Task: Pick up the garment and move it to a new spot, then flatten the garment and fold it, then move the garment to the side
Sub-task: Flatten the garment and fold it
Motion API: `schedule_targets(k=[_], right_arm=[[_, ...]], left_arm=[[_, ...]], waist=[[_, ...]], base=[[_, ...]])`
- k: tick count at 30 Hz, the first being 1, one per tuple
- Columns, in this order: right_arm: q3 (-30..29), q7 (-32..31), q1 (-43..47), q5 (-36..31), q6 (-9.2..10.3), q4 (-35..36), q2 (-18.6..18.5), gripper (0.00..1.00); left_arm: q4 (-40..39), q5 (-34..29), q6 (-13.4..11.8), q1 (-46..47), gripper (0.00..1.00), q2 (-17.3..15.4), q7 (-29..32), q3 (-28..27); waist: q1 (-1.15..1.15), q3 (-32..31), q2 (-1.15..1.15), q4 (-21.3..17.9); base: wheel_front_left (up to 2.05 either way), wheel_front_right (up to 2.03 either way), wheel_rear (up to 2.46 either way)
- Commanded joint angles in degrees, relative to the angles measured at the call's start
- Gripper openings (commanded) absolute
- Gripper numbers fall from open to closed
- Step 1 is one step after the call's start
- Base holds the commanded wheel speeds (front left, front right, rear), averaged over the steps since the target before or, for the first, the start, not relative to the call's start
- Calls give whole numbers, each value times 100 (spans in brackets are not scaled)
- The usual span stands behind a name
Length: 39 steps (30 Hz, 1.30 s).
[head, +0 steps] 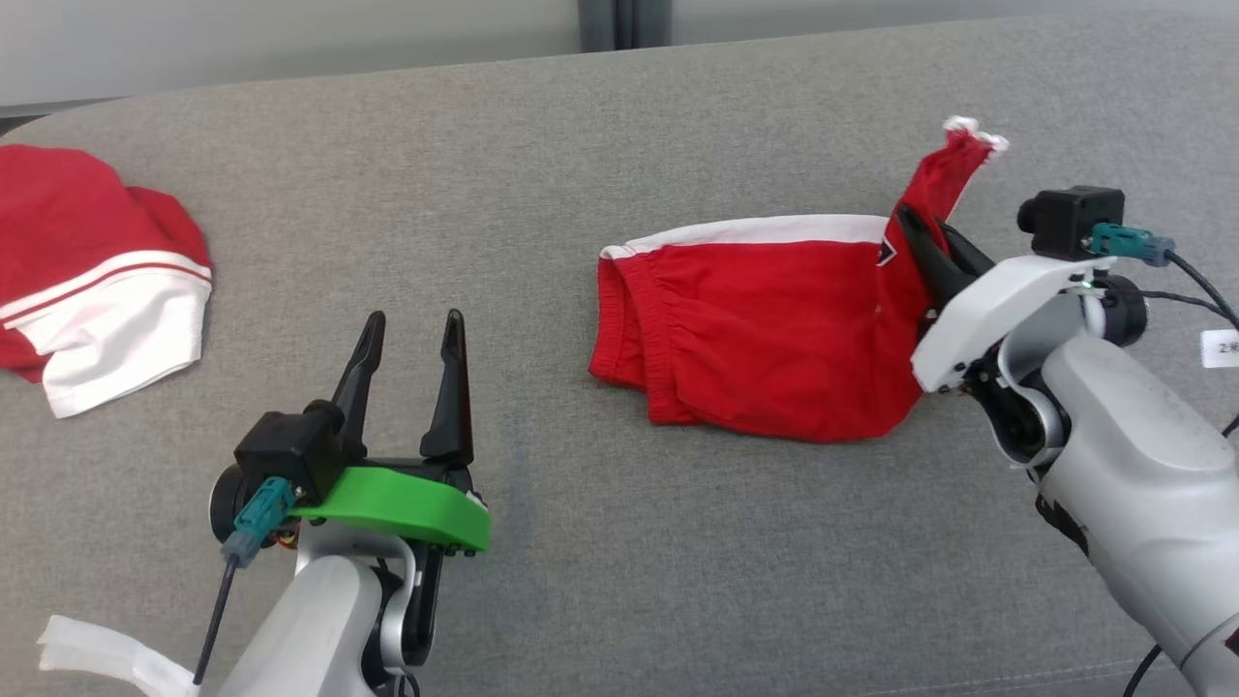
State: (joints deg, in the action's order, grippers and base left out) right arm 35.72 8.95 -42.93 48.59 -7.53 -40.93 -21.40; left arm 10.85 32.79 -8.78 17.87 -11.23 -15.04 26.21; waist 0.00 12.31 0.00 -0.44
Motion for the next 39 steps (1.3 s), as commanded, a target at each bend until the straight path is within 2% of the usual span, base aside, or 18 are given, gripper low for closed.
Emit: schedule_targets(k=[1,6,12,19,20,21,22,23,30,34,39], right_arm=[[78,-118,-37,-68,8,163,75,0],[306,-559,-8,-220,8,559,283,0],[674,-1105,175,-409,8,712,528,0],[815,-1299,303,-521,8,695,590,0],[821,-1283,307,-531,8,705,604,4],[832,-1253,308,-548,8,725,622,30],[848,-1209,318,-552,8,759,649,69],[884,-1188,353,-536,8,785,678,100],[1004,-814,522,-444,8,1210,610,100],[771,-506,595,-562,8,1404,404,100],[386,-392,643,-788,8,1264,182,100]], left_arm=[[20,-37,-22,-104,100,31,-17,-70],[66,-147,10,-237,100,162,-17,-291],[117,-322,209,-373,100,416,-12,-538],[181,-466,368,-431,100,578,-12,-723],[187,-490,376,-439,100,590,-12,-750],[191,-514,397,-449,100,601,-12,-779],[195,-540,413,-456,100,611,-12,-799],[207,-562,431,-470,100,625,-12,-812],[294,-674,540,-492,100,718,-12,-797],[342,-707,581,-525,100,761,-12,-714],[383,-706,605,-541,100,784,-13,-630]], waist=[[0,-95,0,238],[0,-95,0,533],[0,-63,0,864],[0,-80,0,925],[0,-86,0,912],[0,-92,0,887],[0,-97,0,864],[0,-108,0,834],[0,-209,0,615],[0,-265,0,499],[0,-278,0,425]], base=[[0,0,0],[0,0,0],[0,0,0],[0,0,0],[0,0,0],[0,0,0],[0,0,0],[0,0,0],[0,0,0],[0,0,0],[0,0,0]])
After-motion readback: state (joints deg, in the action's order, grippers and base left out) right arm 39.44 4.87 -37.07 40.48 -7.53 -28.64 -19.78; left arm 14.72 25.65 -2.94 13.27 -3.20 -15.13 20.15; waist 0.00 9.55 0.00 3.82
